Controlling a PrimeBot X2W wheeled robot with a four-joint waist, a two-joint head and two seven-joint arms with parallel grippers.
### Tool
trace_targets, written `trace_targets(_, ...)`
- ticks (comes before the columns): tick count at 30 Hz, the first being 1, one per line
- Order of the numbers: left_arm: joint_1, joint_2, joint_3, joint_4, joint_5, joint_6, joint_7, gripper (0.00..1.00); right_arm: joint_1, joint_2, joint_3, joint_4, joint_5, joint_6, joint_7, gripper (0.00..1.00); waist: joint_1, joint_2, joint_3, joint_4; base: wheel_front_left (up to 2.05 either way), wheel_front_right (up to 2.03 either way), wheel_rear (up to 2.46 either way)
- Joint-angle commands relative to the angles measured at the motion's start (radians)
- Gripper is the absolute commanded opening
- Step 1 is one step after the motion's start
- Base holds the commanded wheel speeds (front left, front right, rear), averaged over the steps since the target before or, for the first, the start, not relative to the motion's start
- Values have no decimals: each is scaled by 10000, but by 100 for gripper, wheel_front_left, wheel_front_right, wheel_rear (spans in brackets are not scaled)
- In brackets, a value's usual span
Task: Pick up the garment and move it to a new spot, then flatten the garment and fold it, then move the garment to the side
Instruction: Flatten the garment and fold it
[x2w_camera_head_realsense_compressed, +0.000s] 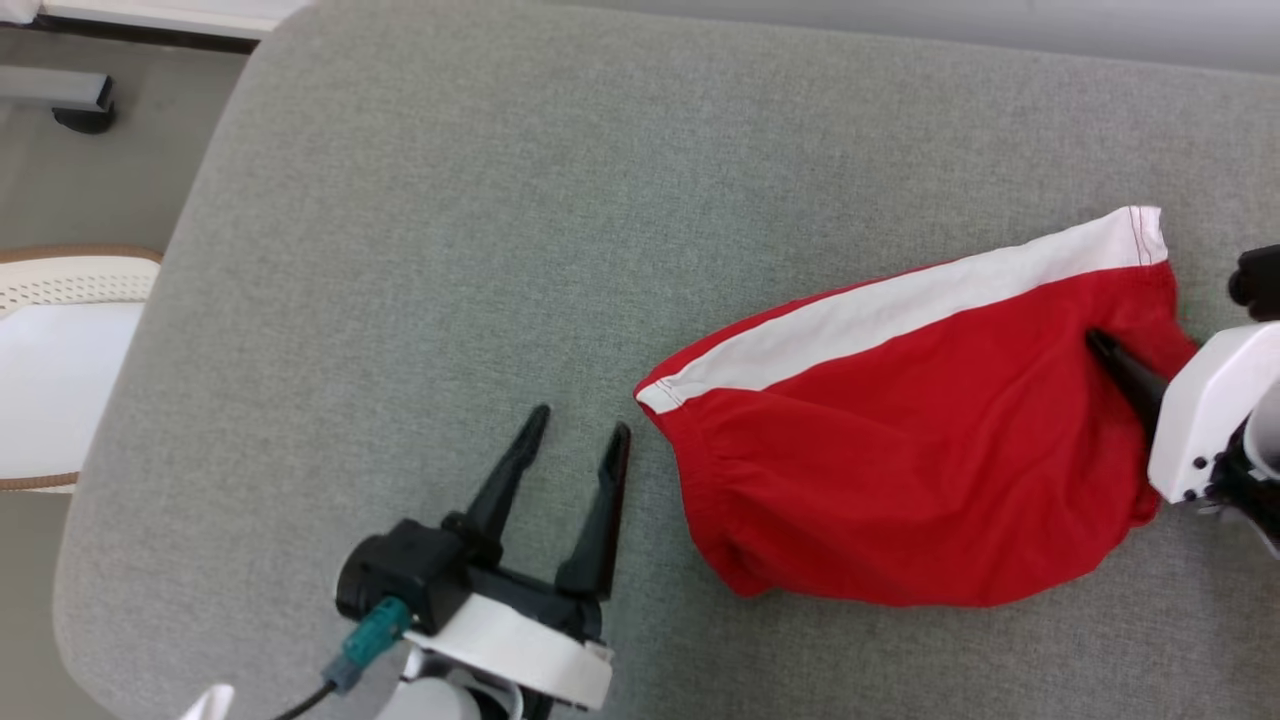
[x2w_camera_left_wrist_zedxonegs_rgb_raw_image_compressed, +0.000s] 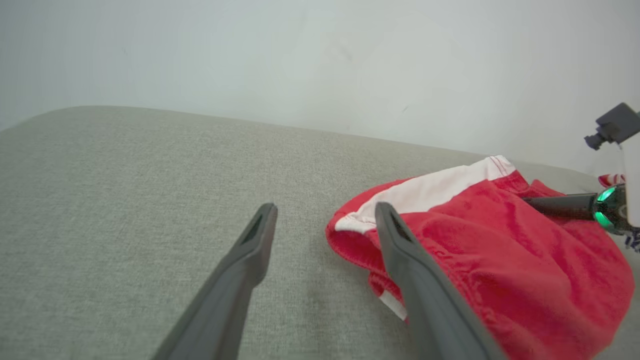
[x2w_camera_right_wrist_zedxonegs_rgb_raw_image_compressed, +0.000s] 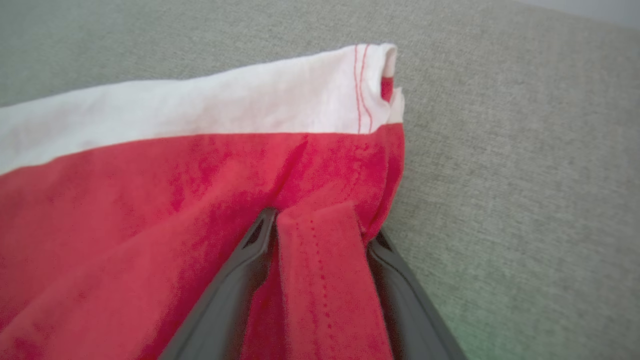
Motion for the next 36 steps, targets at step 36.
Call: trace_targets(36,2407,-919,1247,918,1436,-1297,-10,100,1514,2654,-1079,-985,-536,21,-98,0,0,0,-2102,-822,0,0,0)
